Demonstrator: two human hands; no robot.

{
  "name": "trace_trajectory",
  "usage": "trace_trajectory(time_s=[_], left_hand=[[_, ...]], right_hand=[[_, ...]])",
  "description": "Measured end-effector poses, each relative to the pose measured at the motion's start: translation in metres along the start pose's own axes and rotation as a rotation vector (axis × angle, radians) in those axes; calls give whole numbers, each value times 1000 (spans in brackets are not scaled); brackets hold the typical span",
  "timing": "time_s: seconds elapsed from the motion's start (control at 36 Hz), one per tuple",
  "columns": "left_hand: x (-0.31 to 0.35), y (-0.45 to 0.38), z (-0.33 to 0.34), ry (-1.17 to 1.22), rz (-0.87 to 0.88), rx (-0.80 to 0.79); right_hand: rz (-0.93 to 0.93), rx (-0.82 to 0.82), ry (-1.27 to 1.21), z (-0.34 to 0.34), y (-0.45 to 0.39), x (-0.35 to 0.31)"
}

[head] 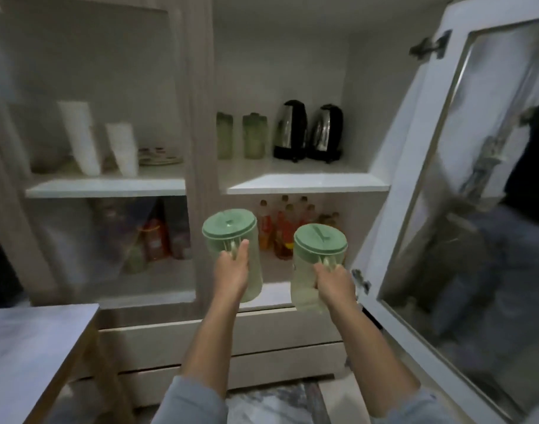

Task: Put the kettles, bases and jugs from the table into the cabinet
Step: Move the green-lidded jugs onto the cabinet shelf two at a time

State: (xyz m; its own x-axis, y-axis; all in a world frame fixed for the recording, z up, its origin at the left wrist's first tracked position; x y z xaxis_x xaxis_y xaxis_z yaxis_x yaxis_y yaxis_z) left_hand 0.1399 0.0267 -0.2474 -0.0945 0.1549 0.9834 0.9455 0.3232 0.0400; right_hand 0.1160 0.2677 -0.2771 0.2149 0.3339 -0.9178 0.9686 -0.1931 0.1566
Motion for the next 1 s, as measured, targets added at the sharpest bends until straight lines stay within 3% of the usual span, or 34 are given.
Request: trace_trajectory(time_s=[0.39,0.75,1.0], left_hand=[[104,-50,93,-24,192,-9],[198,-178,155,-8,420,-55],[222,-247,195,46,463,-83]], right_hand=[[-154,121,-194,-110,-76,-59],[-372,257,-193,-150,-190,-181],[-435,271,-255,-150,-260,-214]])
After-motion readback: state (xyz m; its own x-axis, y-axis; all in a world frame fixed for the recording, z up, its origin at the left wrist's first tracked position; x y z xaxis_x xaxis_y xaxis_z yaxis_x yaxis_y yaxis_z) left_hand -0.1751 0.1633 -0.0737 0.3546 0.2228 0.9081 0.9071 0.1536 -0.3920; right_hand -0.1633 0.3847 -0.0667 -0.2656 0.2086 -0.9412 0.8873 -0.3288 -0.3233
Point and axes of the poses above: each hand's wrist, its own y-axis away from the middle knuckle, its own z-axis out of the palm, x = y × z, the point moved 10 cm from there along -y, towards the middle knuckle, and after that the axes turned 9 degrees about -x, right-handed, at the moved point
